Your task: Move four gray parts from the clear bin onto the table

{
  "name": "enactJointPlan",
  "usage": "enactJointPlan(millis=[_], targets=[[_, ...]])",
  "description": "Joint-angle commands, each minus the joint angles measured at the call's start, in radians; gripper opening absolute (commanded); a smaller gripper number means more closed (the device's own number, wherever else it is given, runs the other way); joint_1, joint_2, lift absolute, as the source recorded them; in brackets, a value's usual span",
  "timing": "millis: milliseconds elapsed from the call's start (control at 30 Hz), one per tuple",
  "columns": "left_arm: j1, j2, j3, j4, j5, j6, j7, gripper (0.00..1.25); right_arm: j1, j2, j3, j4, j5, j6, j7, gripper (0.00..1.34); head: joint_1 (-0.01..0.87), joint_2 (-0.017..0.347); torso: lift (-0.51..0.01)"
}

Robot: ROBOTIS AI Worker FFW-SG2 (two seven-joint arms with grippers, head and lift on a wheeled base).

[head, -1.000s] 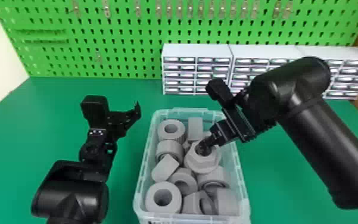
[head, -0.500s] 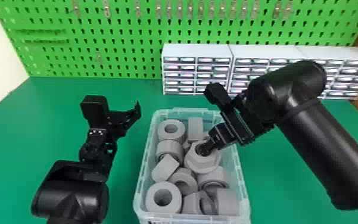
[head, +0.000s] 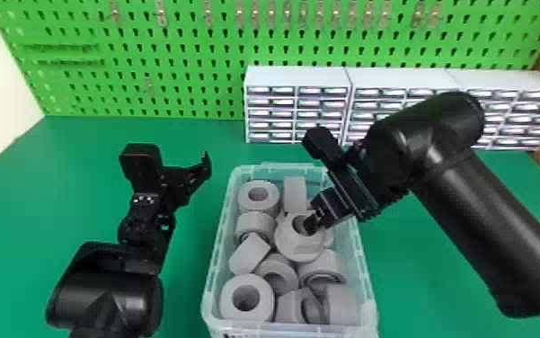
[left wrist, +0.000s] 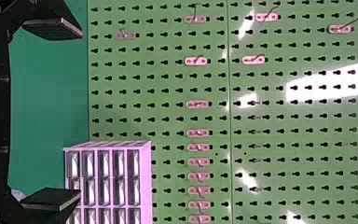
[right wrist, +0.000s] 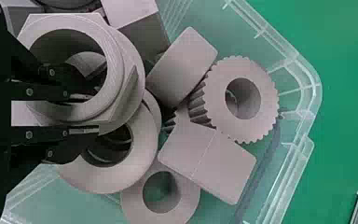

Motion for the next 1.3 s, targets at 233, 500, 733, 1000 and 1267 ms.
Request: enactJointPlan(millis=[233,500,733,1000,1267], targets=[[0.001,0.0,0.003,0.0,0.002,-0.003,0.0,1.16,-0.014,0.0,-0.002,-0.032,-0.015,0.009,0.0,0.29,0.693,0.072,-0.052],[0.007,0.0,0.003,0.0,0.002,-0.003,0.0,1.16,-0.015,-0.005,-0.044,-0.104,0.007,0.009,0.0,0.29,0.693,0.072,-0.052],[0.007,0.0,0.006,0.0,0.0,-0.005,0.0,1.16,-0.011,-0.009,-0.096,-0.163,0.03,0.009,0.0,0.29,0.693,0.072,-0.052],[0.012,0.0,0.01,0.0,0.0,-0.005,0.002,1.16,0.001,-0.015,-0.15,-0.193,0.045,0.009,0.0,0.29,0.693,0.072,-0.052],[0.013,0.0,0.012,0.0,0.0,-0.005,0.003,1.16,0.018,-0.02,-0.214,-0.227,0.096,0.009,0.0,0.29,0.693,0.072,-0.052]])
